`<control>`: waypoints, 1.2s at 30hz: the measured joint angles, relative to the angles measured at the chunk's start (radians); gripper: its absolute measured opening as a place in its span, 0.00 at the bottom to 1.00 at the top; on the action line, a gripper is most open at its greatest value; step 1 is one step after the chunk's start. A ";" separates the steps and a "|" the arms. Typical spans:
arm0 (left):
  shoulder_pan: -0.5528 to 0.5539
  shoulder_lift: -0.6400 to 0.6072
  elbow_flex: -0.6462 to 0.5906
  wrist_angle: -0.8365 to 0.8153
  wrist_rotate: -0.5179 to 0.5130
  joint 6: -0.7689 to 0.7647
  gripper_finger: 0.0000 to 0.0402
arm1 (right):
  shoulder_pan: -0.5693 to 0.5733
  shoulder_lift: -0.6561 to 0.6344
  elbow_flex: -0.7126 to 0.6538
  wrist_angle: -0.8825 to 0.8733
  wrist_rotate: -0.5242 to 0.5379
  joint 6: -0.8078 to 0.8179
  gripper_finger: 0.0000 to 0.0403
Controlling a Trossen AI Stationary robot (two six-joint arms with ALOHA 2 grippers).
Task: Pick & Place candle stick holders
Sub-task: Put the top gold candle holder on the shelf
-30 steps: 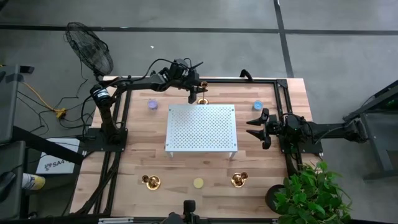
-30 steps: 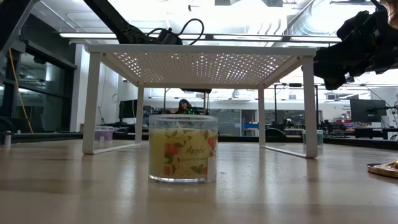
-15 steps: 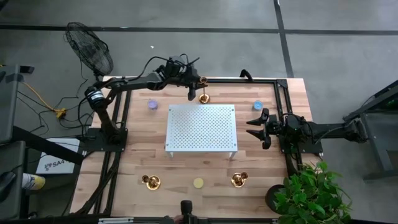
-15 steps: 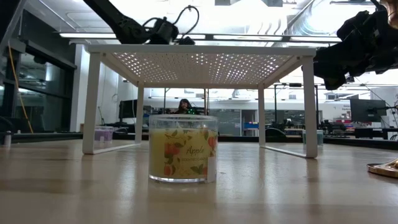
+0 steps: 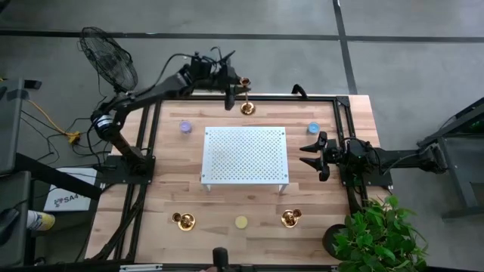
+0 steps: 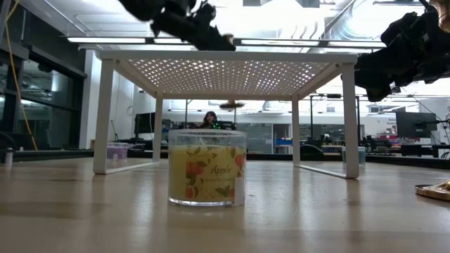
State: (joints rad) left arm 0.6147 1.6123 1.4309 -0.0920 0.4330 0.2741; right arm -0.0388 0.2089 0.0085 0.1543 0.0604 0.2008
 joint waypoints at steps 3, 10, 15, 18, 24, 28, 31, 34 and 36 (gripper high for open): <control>-0.001 0.000 0.107 -0.113 0.000 0.000 0.24 | 0.000 0.000 0.000 0.000 0.000 0.000 0.49; -0.029 0.006 0.248 -0.223 0.024 -0.017 0.23 | 0.000 0.000 0.000 0.000 0.000 0.000 0.49; -0.096 0.006 0.269 -0.226 0.033 -0.018 0.23 | 0.000 0.000 0.000 0.000 0.000 0.000 0.49; -0.143 0.006 0.270 -0.225 0.013 -0.018 0.23 | 0.000 0.000 0.000 0.000 0.000 0.000 0.49; -0.228 0.006 0.271 -0.185 -0.061 -0.007 0.23 | 0.000 0.000 0.000 0.000 0.000 0.000 0.49; -0.270 0.024 0.271 -0.151 -0.110 -0.007 0.23 | 0.000 0.000 0.000 0.000 0.000 0.000 0.49; -0.295 0.049 0.271 -0.118 -0.121 -0.036 0.23 | 0.000 0.000 0.000 0.000 0.000 0.000 0.49; -0.314 0.071 0.271 -0.099 -0.163 -0.043 0.23 | 0.000 0.000 0.000 0.000 0.000 0.000 0.49; -0.324 0.088 0.271 -0.080 -0.184 -0.045 0.23 | 0.000 0.000 0.000 0.000 0.000 0.000 0.49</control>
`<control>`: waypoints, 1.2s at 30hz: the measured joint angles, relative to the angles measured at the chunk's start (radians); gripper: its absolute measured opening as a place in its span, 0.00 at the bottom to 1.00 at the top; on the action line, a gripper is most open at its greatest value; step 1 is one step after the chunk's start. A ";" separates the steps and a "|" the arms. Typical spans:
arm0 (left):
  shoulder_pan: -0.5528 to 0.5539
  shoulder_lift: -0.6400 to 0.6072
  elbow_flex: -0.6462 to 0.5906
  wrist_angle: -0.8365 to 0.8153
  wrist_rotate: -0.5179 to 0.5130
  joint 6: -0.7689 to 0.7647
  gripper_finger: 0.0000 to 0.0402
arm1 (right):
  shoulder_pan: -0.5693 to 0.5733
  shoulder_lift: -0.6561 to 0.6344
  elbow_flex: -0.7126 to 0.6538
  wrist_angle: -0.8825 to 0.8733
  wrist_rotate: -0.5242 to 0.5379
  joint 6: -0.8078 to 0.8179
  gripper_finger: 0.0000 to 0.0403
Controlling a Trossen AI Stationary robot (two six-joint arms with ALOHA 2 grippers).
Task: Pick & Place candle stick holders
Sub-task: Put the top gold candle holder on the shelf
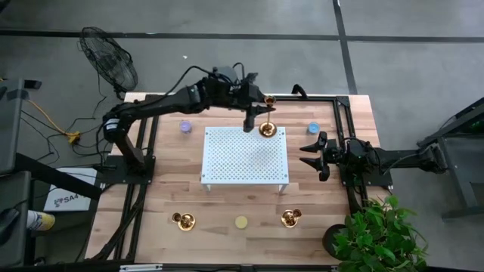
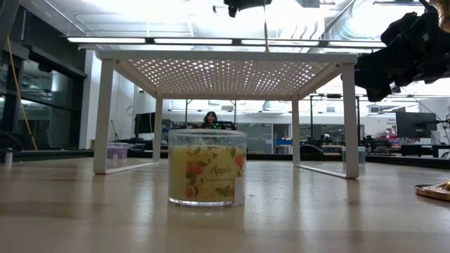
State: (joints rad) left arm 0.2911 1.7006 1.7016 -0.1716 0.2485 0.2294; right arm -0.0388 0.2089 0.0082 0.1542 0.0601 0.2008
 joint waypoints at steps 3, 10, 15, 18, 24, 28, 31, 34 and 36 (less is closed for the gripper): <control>-0.007 0.020 0.000 0.022 -0.039 -0.026 0.23 | 0.000 0.000 0.000 0.000 0.000 0.000 0.49; -0.017 0.051 0.000 0.066 -0.139 -0.086 0.23 | 0.000 0.000 0.000 0.000 0.000 0.000 0.49; -0.019 0.051 0.000 0.067 -0.211 -0.139 0.23 | 0.000 0.000 0.000 0.000 0.000 0.000 0.49; -0.023 0.052 0.000 0.068 -0.212 -0.156 0.23 | 0.000 0.000 0.000 0.000 0.000 0.000 0.49; -0.051 0.064 0.000 0.068 -0.161 -0.056 0.23 | 0.000 0.000 0.000 0.000 0.000 0.000 0.49; -0.050 0.068 -0.001 0.038 -0.114 -0.046 0.24 | 0.000 0.000 0.000 0.000 0.000 0.000 0.49; -0.049 0.082 0.001 0.018 -0.092 -0.026 0.24 | 0.000 0.000 0.000 0.000 0.000 0.000 0.49; -0.049 0.099 -0.001 0.010 -0.086 -0.023 0.24 | 0.000 0.000 0.000 0.000 0.000 0.000 0.49; -0.050 0.101 0.000 0.007 -0.079 -0.024 0.24 | 0.000 0.000 0.000 0.000 0.000 0.000 0.49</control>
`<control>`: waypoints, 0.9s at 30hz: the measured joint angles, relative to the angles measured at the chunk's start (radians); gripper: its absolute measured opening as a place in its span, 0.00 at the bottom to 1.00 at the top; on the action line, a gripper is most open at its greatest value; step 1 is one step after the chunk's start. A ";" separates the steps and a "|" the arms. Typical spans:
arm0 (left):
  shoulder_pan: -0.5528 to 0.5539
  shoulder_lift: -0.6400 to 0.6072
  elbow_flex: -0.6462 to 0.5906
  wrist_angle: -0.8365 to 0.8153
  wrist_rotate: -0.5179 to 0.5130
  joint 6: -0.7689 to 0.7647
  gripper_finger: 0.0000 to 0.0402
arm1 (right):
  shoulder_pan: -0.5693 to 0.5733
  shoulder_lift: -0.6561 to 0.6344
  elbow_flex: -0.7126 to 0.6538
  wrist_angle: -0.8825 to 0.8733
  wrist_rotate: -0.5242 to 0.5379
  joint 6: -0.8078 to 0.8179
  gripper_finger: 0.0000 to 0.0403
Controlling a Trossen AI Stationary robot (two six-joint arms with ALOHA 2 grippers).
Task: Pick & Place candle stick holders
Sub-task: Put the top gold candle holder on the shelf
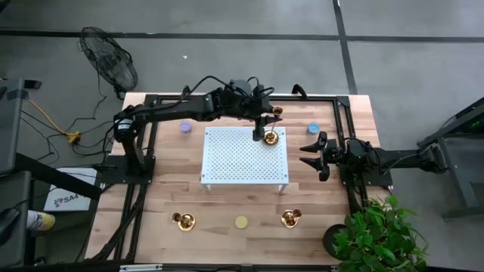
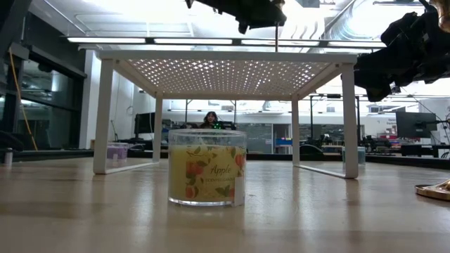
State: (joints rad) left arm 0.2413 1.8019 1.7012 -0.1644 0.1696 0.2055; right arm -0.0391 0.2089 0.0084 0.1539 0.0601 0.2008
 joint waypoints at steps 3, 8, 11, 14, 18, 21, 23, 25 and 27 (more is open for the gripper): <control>0.000 0.000 0.000 -0.003 0.000 0.008 0.24 | 0.000 0.000 0.000 0.000 0.000 0.000 0.49; 0.000 0.000 0.000 -0.003 -0.002 0.026 0.24 | 0.000 0.000 0.000 0.000 0.000 0.000 0.49; 0.000 0.000 0.000 -0.004 -0.003 0.026 0.24 | 0.000 0.000 0.000 0.000 0.000 0.000 0.49; 0.000 0.000 0.000 -0.005 -0.003 0.028 0.24 | 0.000 0.000 0.000 0.000 0.000 0.000 0.49; 0.000 0.000 0.000 -0.006 -0.004 0.029 0.27 | 0.000 0.000 0.000 0.000 0.000 0.000 0.49; 0.000 0.002 0.000 -0.018 -0.007 0.029 0.31 | 0.000 0.000 0.000 0.000 0.000 0.000 0.49; 0.000 0.003 0.000 -0.019 -0.008 0.029 0.33 | 0.000 0.000 0.000 0.000 0.000 0.000 0.49; 0.000 0.003 0.000 -0.017 -0.008 0.027 0.34 | 0.000 0.000 0.000 0.000 0.000 0.000 0.49; 0.000 0.003 0.000 -0.020 -0.008 0.027 0.35 | 0.000 0.000 0.000 0.000 0.000 0.000 0.49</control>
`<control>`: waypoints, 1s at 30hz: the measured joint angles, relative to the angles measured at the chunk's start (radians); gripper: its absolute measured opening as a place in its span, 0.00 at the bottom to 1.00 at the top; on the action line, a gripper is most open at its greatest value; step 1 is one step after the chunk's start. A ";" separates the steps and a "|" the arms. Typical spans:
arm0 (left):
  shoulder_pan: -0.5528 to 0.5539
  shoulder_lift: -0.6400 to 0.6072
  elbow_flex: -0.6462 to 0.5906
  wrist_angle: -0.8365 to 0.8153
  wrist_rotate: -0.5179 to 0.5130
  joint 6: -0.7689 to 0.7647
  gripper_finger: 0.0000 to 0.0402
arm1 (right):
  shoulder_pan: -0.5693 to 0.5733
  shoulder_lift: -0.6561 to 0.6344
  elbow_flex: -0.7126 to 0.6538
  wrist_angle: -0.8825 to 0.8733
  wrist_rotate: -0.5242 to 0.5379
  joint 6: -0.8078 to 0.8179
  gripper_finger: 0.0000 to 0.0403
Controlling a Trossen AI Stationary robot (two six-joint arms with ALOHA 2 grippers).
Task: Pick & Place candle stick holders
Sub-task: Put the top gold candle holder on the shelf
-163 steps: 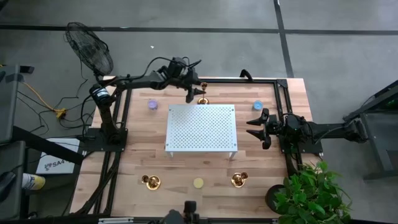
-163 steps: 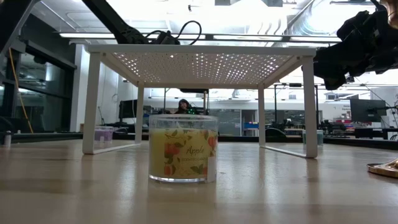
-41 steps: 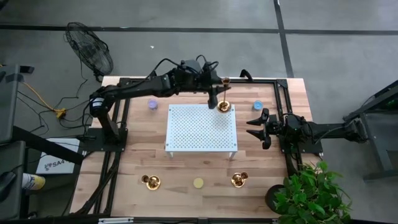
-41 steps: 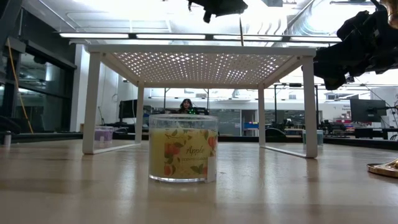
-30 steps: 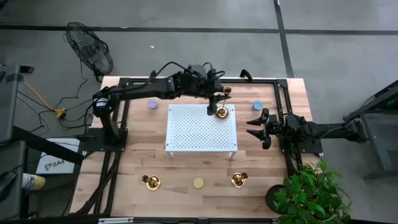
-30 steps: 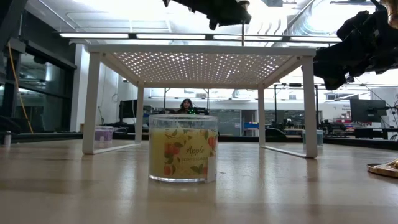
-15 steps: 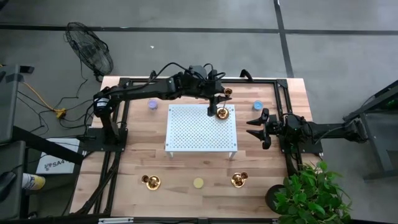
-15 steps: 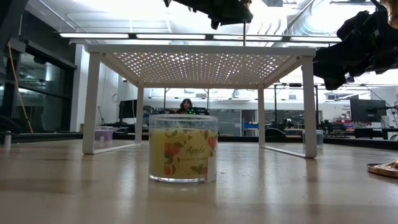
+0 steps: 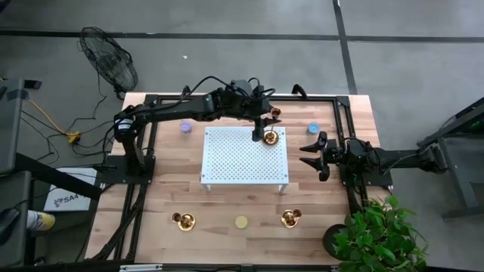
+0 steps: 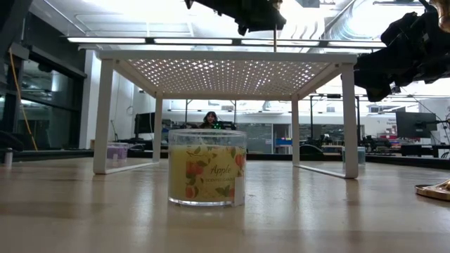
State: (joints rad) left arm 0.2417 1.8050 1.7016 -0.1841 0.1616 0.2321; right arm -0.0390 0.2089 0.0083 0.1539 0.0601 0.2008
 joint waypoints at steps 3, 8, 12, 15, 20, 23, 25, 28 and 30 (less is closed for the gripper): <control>0.000 0.000 0.000 0.000 0.000 0.000 0.36 | 0.000 0.000 0.000 0.000 0.000 0.000 0.49; 0.000 0.000 0.000 -0.001 0.001 0.000 0.36 | 0.000 0.000 0.000 0.000 0.000 0.000 0.49; 0.000 -0.001 0.000 -0.001 0.001 0.000 0.42 | 0.000 0.000 0.000 0.000 0.000 0.000 0.49; 0.000 -0.001 0.000 0.000 0.001 0.000 0.50 | 0.000 0.000 0.000 0.000 0.000 0.000 0.49; 0.000 -0.002 0.000 0.000 0.002 -0.001 0.67 | 0.000 0.000 0.000 0.000 0.000 0.000 0.49; 0.000 -0.009 -0.001 -0.011 0.005 -0.001 0.73 | 0.000 0.000 0.000 0.000 0.000 0.000 0.49; 0.000 -0.018 -0.001 -0.015 0.005 0.000 0.76 | 0.000 0.000 0.000 0.000 0.000 0.000 0.49; 0.000 -0.032 -0.001 -0.049 0.010 0.003 0.78 | 0.000 0.000 0.000 0.000 0.000 0.000 0.49; 0.000 -0.038 -0.001 -0.063 0.011 0.008 0.78 | 0.000 0.000 0.000 0.000 0.000 0.000 0.49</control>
State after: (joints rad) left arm 0.2420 1.7673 1.7004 -0.2471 0.1721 0.2398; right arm -0.0391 0.2089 0.0082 0.1539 0.0601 0.2008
